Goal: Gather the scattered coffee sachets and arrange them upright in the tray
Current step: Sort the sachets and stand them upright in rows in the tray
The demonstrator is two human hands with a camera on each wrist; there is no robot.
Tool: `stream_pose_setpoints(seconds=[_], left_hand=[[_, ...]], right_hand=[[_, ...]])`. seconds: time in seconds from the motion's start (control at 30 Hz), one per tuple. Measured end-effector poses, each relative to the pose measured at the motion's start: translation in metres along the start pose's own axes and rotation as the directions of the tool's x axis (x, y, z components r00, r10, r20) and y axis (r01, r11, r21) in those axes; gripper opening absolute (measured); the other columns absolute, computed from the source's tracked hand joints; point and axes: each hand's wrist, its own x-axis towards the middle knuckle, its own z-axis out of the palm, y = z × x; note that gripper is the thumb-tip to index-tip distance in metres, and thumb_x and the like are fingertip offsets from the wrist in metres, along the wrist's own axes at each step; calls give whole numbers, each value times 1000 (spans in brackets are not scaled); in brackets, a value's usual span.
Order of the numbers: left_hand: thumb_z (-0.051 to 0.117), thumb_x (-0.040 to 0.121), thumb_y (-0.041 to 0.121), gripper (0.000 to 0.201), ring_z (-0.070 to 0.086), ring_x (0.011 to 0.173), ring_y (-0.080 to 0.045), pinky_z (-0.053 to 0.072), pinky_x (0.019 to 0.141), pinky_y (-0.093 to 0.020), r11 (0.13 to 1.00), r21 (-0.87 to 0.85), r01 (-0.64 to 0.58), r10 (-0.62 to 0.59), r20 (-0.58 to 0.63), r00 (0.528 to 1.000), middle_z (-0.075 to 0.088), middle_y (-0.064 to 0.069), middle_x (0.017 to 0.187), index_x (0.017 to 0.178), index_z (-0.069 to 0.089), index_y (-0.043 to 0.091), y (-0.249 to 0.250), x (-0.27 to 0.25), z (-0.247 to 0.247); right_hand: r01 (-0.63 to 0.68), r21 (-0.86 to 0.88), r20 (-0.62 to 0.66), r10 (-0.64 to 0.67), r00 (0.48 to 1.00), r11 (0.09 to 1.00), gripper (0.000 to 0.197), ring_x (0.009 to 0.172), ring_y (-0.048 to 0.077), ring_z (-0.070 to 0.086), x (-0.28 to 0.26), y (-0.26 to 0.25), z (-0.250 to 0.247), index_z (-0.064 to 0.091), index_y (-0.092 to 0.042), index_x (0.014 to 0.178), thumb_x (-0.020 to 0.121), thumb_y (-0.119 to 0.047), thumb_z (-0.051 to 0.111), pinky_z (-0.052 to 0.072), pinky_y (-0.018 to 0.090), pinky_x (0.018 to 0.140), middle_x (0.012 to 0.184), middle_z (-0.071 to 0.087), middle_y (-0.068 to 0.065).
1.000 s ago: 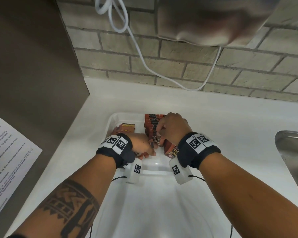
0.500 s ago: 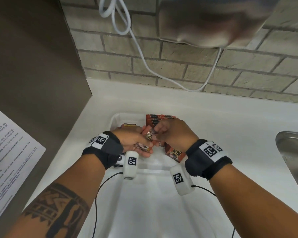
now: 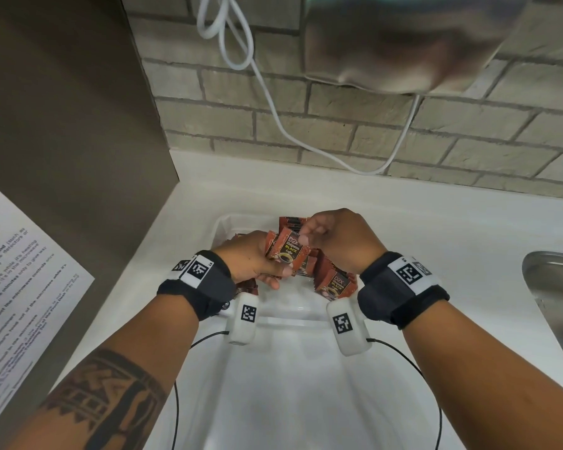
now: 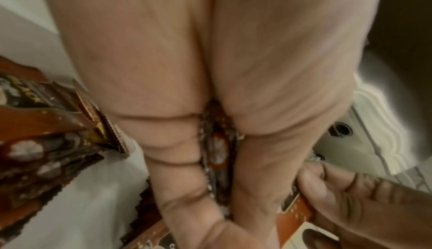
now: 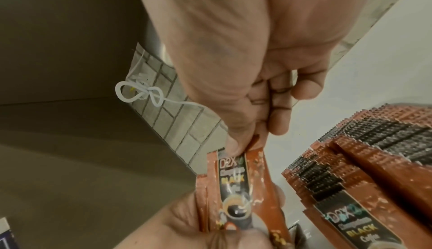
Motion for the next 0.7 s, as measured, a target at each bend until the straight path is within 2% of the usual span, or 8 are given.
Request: stream_pose_setpoints(seconds=[0.1,0.17,0.23,0.3,0.37,0.47,0.6,0.7], left_hand=[[85,79,16,31,72,86,-26,62,73,-38,989,142,41,-39,-17,999,75,-9,101,107,71,15,4,-4,-4],[86,78,26,29,67,64,-20,60,60,-32,940,310,139,-130,-48,990,72,-8,85,99,69,18,9,-10,-11],[82,83,32,32,59,48,-14,50,45,-24,860,451,238,-213,-105,971,65,-6,71,104,64,16,12,-15,-17],[76,86,41,37,65,57,-16,54,52,-28,760,602,247,-220,-118,968,69,-4,76,113,63,19,14,-16,-19],[71,87,48,40,70,73,-17,57,66,-29,650,726,226,-214,-111,971,74,-3,89,114,64,19,18,-12,-12],[68,91,42,33,60,58,-11,46,49,-17,663,713,227,-305,-20,952,74,4,79,115,69,19,18,1,8],[65,95,33,39,56,61,-14,43,45,-16,707,672,221,-359,71,931,70,2,82,132,57,23,10,19,30],[64,96,33,14,51,52,-13,43,49,-19,683,695,223,-360,55,931,63,10,56,94,64,19,11,25,35]], right_hand=[[-4,-44,-21,3,1000,999,7,68,-4,56,0,2,-1,75,-21,87,91,-20,69,37,5,56,74,66,-14],[-1,-115,-24,-2,1000,993,12,68,-5,56,0,5,-2,75,-21,86,91,-16,66,37,1,57,72,63,-19],[-14,-211,-20,10,1000,977,16,73,0,61,3,10,1,78,-24,82,87,-15,66,42,5,64,74,65,-18],[-60,-297,-29,54,998,953,18,79,7,65,9,16,10,78,-30,74,82,-18,67,55,24,74,79,71,-14],[-87,-395,-15,88,996,915,13,88,15,63,13,16,18,77,-30,77,79,-22,67,56,37,80,90,70,-9],[-51,-534,18,72,997,844,17,99,22,56,16,13,26,77,-24,89,80,-25,63,53,40,87,101,65,-2],[-40,-593,20,64,998,804,20,104,23,48,18,14,29,75,-20,94,88,-22,56,47,38,91,106,56,2],[-35,-604,32,68,997,797,24,104,24,47,19,16,29,74,-20,96,89,-22,51,43,35,87,107,55,3]])
